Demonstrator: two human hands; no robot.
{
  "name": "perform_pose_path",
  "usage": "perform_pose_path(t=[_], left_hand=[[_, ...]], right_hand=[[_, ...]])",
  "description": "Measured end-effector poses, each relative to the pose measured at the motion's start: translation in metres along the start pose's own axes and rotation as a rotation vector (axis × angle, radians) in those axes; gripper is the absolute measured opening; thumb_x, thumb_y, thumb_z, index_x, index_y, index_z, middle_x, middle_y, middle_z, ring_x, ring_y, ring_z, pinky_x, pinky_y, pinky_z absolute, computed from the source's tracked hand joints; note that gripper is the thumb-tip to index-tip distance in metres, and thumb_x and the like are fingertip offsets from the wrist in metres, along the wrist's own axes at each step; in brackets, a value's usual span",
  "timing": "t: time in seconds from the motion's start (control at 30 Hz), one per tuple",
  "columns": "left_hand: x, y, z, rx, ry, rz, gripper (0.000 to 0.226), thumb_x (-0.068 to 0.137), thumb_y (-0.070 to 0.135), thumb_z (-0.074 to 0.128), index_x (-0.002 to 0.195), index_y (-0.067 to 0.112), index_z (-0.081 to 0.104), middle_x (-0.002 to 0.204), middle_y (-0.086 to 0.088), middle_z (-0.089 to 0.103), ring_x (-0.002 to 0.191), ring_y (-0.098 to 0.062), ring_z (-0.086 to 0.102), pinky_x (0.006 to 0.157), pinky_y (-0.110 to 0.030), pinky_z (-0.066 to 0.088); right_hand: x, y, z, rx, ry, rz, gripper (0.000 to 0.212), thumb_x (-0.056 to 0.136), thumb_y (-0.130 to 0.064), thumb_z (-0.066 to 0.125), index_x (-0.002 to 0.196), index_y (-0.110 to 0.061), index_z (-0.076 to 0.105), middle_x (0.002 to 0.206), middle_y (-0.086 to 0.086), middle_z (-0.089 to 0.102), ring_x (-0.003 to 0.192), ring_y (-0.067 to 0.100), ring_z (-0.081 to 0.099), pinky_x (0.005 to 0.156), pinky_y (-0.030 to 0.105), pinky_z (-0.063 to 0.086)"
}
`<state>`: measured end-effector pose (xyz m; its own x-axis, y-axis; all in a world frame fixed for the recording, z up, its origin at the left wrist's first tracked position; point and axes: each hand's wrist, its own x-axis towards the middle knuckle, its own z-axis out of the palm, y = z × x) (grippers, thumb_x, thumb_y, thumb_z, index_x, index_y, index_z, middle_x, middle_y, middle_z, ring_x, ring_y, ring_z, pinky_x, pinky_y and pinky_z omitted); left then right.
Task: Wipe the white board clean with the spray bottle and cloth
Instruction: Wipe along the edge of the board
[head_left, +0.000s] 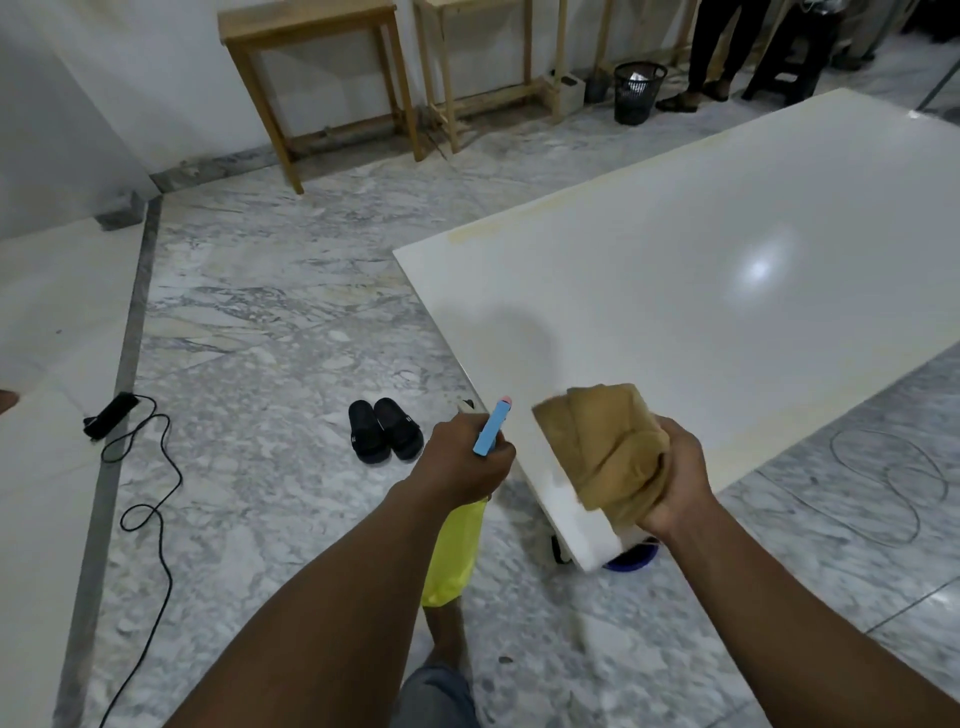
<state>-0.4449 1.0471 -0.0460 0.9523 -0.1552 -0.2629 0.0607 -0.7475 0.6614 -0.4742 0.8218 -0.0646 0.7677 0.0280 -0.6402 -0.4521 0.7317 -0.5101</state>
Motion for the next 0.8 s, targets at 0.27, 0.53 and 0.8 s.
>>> perform_pose_path(t=[0.27, 0.53, 0.8], left_hand=[[0.074, -0.014, -0.073, 0.07, -0.153, 0.081, 0.025, 0.091, 0.028, 0.059, 0.07, 0.016, 0.051, 0.071, -0.005, 0.061, 0.068, -0.03, 0.069, 0.071, -0.051, 0.06], [0.213, -0.074, -0.15, 0.164, -0.086, 0.06, 0.035, 0.09, 0.03, 0.058, 0.062, 0.023, 0.036, 0.061, 0.004, 0.044, 0.053, -0.016, 0.039, 0.051, -0.029, 0.028], [0.294, -0.149, -0.195, -0.077, 0.088, -0.008, 0.024, 0.093, 0.026, 0.059, 0.078, 0.007, 0.055, 0.061, 0.003, 0.052, 0.059, -0.018, 0.047, 0.056, -0.03, 0.036]], right_hand=[[0.07, -0.001, 0.103, 0.139, -0.065, 0.132, 0.062, 0.092, -0.055, 0.047, 0.118, -0.004, 0.07, 0.119, 0.022, 0.069, 0.103, 0.041, 0.07, 0.084, 0.06, 0.056], [0.221, -0.041, 0.251, -0.363, -0.007, 0.103, 0.048, 0.093, -0.046, 0.052, 0.114, -0.007, 0.072, 0.111, 0.019, 0.073, 0.1, 0.032, 0.069, 0.099, 0.047, 0.05], [0.374, -0.038, 0.378, -1.517, 0.118, -0.595, 0.038, 0.089, -0.038, 0.044, 0.125, -0.034, 0.055, 0.103, -0.005, 0.069, 0.103, 0.024, 0.06, 0.091, 0.041, 0.048]])
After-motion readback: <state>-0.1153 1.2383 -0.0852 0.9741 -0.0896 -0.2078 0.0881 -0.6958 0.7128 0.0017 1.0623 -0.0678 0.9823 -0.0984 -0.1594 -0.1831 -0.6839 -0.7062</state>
